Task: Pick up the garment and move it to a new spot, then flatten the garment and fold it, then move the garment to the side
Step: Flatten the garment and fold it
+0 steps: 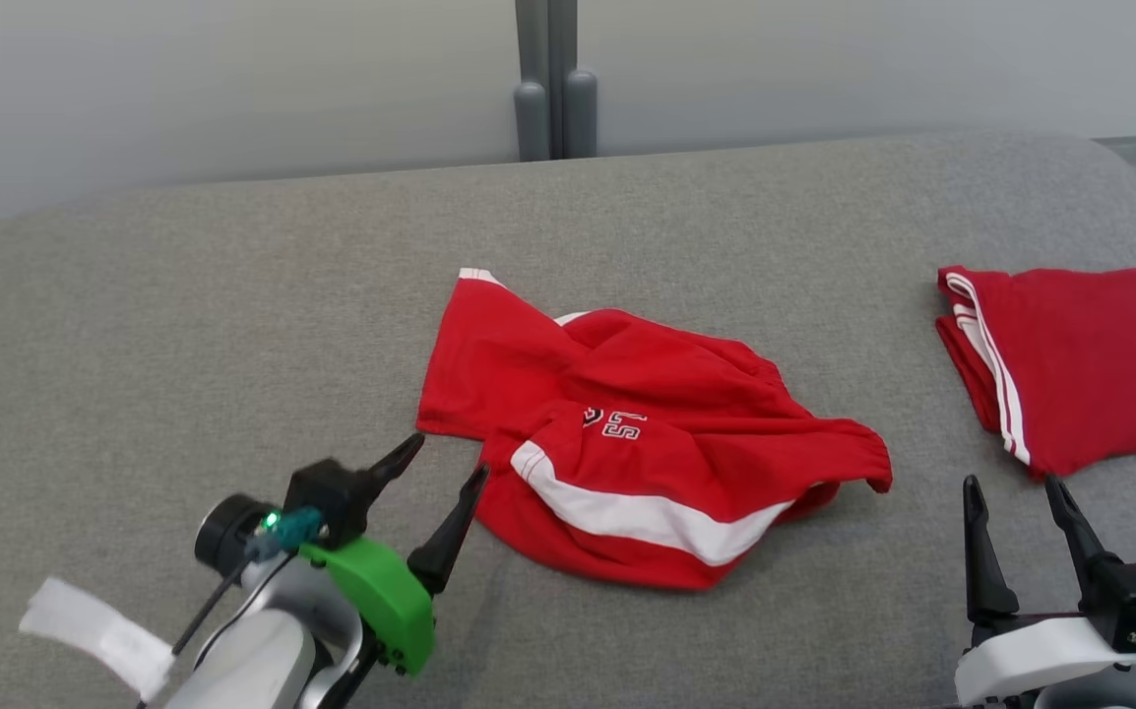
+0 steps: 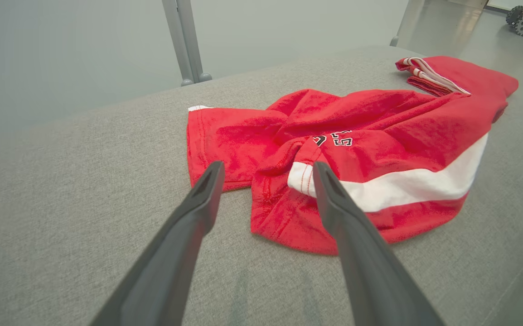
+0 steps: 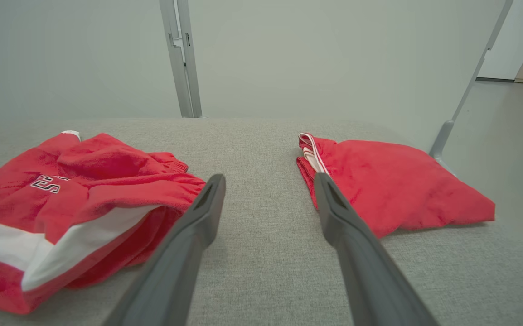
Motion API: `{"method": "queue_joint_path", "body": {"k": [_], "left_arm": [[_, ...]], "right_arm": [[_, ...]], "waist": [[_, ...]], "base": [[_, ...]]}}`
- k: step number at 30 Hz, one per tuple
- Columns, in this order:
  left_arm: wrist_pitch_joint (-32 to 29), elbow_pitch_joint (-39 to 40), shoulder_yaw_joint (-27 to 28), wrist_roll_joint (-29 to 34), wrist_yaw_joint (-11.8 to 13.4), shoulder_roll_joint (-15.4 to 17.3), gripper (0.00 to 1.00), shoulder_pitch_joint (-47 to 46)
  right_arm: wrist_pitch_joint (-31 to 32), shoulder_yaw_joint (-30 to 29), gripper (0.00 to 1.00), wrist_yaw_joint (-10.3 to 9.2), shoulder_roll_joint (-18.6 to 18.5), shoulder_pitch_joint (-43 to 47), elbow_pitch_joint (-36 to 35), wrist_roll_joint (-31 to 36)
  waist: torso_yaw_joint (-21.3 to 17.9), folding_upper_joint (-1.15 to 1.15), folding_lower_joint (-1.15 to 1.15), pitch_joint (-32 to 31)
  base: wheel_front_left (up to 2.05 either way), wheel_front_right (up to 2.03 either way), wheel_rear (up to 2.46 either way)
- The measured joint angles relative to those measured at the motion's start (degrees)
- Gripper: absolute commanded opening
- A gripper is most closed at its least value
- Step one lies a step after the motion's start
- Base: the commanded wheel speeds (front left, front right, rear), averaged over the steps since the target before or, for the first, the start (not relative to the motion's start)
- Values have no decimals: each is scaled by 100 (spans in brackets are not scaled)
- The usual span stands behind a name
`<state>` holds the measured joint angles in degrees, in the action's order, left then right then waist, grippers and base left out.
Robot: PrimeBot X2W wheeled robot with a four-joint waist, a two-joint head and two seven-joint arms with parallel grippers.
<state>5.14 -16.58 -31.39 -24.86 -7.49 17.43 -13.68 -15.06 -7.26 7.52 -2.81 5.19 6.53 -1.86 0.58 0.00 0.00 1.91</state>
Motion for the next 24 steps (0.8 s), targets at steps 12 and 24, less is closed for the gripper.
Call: {"method": "queue_joint_path", "body": {"k": [12,24], "left_arm": [[-1003,-968,-1807,-1716,0,498,100,-1703],[-932,-1103,-2758,-2669,0,826,0,-2046]], "right_arm": [[1,85,100,0,-1,-314,32,-140],[0,-8,100,0,-3,-318,20,-187]], "waist": [[-706,0,0,515],[-910,0,0,721]], "base": [[0,0,0],[0,0,0]]}}
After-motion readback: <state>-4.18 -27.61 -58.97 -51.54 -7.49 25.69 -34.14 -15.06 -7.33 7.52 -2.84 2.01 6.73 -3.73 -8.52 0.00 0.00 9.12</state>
